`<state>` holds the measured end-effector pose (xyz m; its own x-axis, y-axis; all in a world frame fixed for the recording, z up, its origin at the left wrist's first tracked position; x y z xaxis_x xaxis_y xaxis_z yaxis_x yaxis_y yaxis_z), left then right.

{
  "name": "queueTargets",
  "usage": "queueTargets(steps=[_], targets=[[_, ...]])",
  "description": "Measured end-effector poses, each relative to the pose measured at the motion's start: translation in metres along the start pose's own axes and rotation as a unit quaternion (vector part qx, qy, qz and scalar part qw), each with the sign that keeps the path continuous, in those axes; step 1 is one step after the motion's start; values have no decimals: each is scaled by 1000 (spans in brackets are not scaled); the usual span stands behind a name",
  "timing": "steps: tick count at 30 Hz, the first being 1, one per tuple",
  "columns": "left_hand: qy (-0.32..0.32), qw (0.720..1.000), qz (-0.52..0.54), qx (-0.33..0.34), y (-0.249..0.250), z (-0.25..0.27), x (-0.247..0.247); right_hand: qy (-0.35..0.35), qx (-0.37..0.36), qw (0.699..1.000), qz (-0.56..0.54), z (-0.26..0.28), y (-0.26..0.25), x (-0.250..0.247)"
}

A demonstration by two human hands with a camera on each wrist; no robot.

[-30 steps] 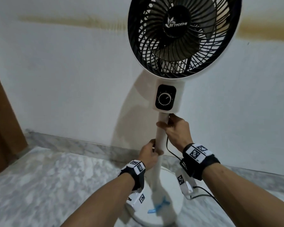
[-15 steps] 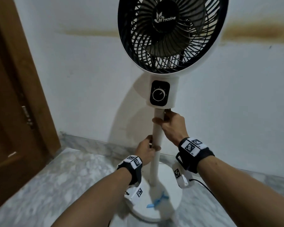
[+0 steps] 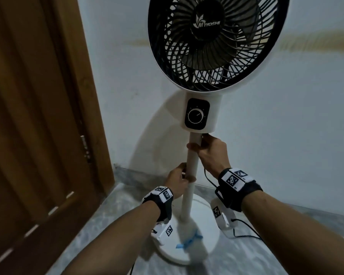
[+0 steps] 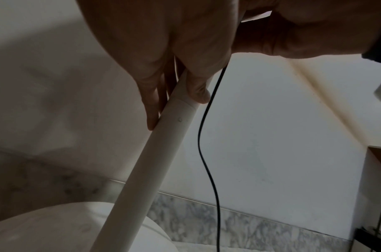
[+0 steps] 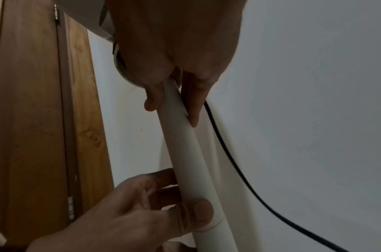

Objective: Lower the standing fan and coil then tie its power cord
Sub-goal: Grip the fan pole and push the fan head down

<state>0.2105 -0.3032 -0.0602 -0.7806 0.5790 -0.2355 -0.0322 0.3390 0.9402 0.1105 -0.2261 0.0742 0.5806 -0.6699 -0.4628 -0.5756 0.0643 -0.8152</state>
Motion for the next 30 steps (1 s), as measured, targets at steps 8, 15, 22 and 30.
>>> queueTargets(steps=[8,15,22,30], targets=[[-6,1000,-17,-13,-28,-12,-79,-5,-11,1000,-1,-15,-35,76],[30,998,-29,-36,-39,-13,-122,-19,-28,999,-11,-28,-46,122],[30,996,-73,-50,-51,-12,-159,-41,-40,998,-28,-32,-58,155],[23,996,-60,-68,-64,-16,-206,-30,-38,999,-23,-38,-76,201]])
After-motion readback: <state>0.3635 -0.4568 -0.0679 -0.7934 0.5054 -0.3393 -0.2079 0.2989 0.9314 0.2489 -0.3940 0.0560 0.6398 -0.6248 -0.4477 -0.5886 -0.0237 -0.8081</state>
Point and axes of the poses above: each hand's wrist, its own z-axis away from the middle knuckle, its own x-axis out of the palm, y = z × x, the point moved 6 cm from there along -z, towards the middle knuckle, and after that the axes turned 9 degrees about x, right-handed, at the moved point
